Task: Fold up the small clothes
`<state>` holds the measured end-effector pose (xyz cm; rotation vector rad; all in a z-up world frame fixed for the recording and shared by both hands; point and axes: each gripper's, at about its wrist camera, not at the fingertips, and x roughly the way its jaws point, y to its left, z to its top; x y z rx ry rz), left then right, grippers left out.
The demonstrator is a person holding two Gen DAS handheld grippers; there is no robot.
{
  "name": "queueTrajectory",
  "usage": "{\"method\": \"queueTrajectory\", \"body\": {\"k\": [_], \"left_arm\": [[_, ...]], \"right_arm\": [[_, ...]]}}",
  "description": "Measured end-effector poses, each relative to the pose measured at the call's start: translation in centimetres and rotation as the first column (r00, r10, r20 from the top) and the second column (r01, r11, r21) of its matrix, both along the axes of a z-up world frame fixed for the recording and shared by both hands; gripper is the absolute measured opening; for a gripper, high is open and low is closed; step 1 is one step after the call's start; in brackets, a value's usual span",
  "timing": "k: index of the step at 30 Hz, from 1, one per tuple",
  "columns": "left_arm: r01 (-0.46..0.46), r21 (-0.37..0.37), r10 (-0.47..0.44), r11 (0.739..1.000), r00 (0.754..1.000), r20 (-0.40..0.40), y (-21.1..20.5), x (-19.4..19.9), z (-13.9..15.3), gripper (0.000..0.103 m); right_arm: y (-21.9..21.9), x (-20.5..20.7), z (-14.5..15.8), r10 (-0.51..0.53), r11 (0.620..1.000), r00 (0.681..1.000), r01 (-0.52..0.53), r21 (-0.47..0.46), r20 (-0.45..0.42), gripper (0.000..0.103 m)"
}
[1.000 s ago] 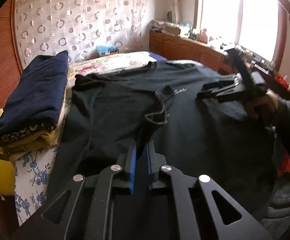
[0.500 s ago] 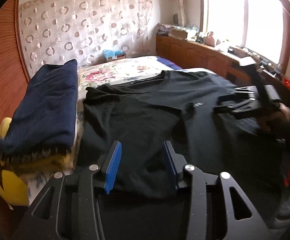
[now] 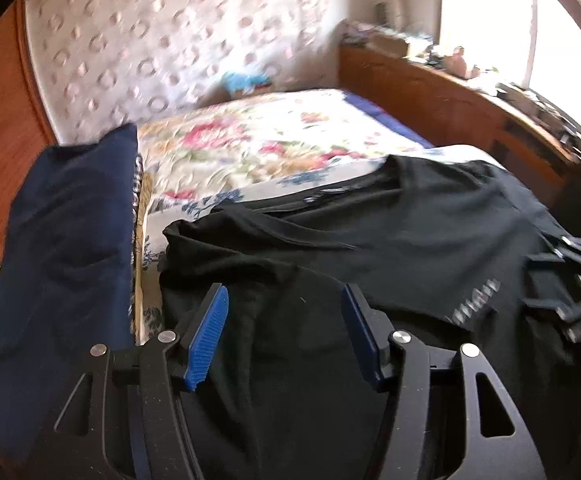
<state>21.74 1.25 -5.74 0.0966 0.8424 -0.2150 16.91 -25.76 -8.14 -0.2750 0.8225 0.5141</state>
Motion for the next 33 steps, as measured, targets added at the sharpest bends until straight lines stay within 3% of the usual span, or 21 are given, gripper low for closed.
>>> {"method": "queueTrajectory", "body": {"k": [4,9,12,16,19,22,28,33], "left_arm": [[-0.053,0.004,0.053,0.999,0.997,-0.052,0.1,2.5,-1.3,0.059],[-0.052,-0.002,0.051,0.999,0.993,-0.104,0.3,4.1,-2.6,0.057],[-0.057,0.002,0.057,0.998,0.992,-0.109,0.5,4.6,-3.1,0.048],[-0.057,-0.01,0.056,0.998,0.993,-0.105,0.5,4.7,-2.9,0.021],[-0.035,0.01,0.036,0.999,0.994,-0.1,0.2,4.5,-2.7,0.007],[-0.037,0.023,0.038,0.999,0.997,-0.062,0.2,3.9,-1.6,0.005],[-0.077,0.058,0.073,0.995,0.995,0.075,1.7,3.5,3.5,0.005],[-0.145,0.1,0.136,0.984,0.986,0.094,4.8,5.2,5.0,0.005]], "right_arm": [[-0.1,0.0,0.0,0.0,1.0,1.0,0.0,0.005,-0.003,0.061],[-0.1,0.0,0.0,0.002,1.0,1.0,-0.002,0.012,-0.007,0.062],[0.0,0.0,0.0,0.005,1.0,1.0,-0.005,0.012,-0.008,0.063],[0.3,0.0,0.0,0.007,1.0,1.0,-0.007,-0.004,-0.003,0.065],[0.3,-0.1,-0.1,0.01,1.0,1.0,-0.01,0.001,-0.005,0.066],[0.4,-0.1,-0.1,0.01,1.0,1.0,-0.01,-0.002,-0.003,0.066],[0.4,-0.2,-0.1,0.011,1.0,1.0,-0.011,-0.003,-0.002,0.066],[0.4,-0.2,-0.2,0.012,1.0,1.0,-0.012,-0.004,-0.002,0.066]]}}
